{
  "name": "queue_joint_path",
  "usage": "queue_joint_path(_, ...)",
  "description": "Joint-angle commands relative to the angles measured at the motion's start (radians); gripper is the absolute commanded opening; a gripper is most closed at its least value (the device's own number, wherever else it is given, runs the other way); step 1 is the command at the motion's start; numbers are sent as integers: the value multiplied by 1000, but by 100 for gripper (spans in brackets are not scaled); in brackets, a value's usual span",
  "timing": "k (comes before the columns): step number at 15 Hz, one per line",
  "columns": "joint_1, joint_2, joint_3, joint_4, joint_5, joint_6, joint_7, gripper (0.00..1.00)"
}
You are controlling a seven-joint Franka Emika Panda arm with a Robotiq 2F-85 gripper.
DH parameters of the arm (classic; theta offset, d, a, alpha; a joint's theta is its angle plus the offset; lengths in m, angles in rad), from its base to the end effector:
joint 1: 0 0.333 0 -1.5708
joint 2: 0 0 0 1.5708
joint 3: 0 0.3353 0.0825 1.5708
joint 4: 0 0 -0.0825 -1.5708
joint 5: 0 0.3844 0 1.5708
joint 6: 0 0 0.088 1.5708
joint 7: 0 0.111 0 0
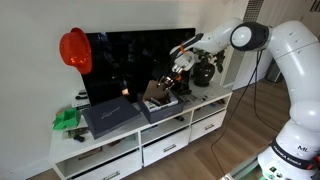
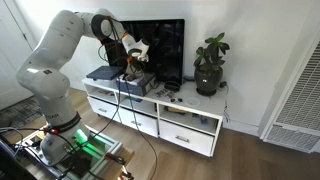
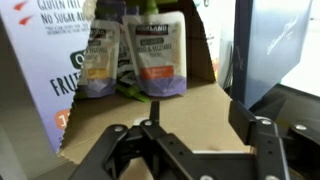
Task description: Pick up the iv drip bag near the sunglasses pouch and place it in the iv drip storage box in front of the television
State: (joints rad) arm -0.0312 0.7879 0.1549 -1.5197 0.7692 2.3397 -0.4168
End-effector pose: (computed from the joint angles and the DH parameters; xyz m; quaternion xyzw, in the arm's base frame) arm 0.7275 0.0832 0.2161 -0.9454 0.0253 -0.0583 0.3197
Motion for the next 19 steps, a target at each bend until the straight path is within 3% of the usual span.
queue_joint_path(1, 1, -161, 0, -161, -140, -103, -7, 99)
queue_joint_path(4, 36, -269, -1, -238, -282, -140, 19, 100)
queue_joint_path(11, 119, -496, 1, -419, -592, -107, 37, 100)
queue_joint_path(14, 102, -567, 38, -486, -583, -140, -73, 100)
queue_joint_path(15, 108, -492, 25, -402, -577, -136, -12, 100)
queue_joint_path(19, 111, -541, 32, -457, -575, -137, -55, 100)
